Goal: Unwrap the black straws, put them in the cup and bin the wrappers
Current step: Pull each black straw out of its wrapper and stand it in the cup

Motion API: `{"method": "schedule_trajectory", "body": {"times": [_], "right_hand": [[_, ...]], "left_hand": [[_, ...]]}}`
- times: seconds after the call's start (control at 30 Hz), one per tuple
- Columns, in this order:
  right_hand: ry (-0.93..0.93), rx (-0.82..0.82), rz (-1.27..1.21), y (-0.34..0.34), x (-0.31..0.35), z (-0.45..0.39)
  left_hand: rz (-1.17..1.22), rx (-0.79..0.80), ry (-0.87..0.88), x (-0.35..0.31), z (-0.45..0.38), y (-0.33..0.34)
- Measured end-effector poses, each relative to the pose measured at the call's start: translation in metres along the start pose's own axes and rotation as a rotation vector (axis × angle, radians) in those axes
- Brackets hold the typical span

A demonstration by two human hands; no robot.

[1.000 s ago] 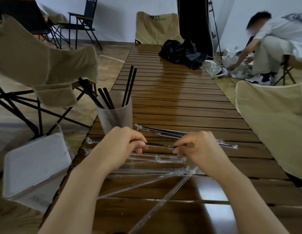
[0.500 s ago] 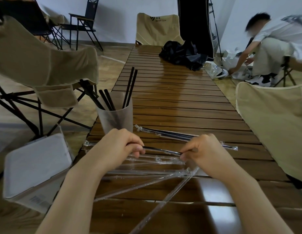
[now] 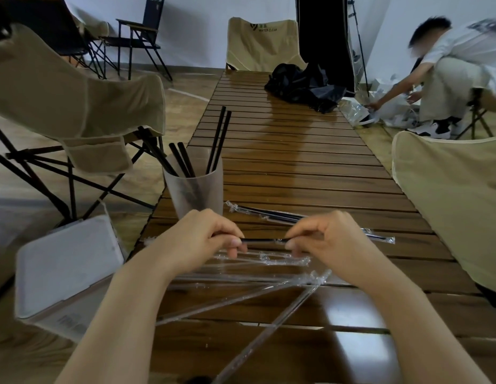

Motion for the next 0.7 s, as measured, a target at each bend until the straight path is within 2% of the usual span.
{"method": "schedule_trajectory", "body": {"times": [0.07,0.27,0.7], "right_hand": [[0.021,-0.003,-0.057,-0.009,-0.005,0.003],[0.043,0.047,-0.012,-0.006,-0.007,0.005],[0.036,-0.041,0.029,-0.011,-0.016,0.005]], "left_hand": [[0.013,-0.009,-0.014,0.003,0.003,-0.006],[0.015,-0.018,-0.007,-0.001,0.004,-0.004],[0.033,-0.072,-0.005,0.0,0.0,-0.007]]}}
Point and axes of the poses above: each hand's wrist, its own z-axis away from the middle knuckle, its own y-axis out of the palm, x = y × z, the point moved 6 cm from there along -z, towards the middle knuckle, and after that the axes turned 13 degrees about -y, right-handed, at the moved point
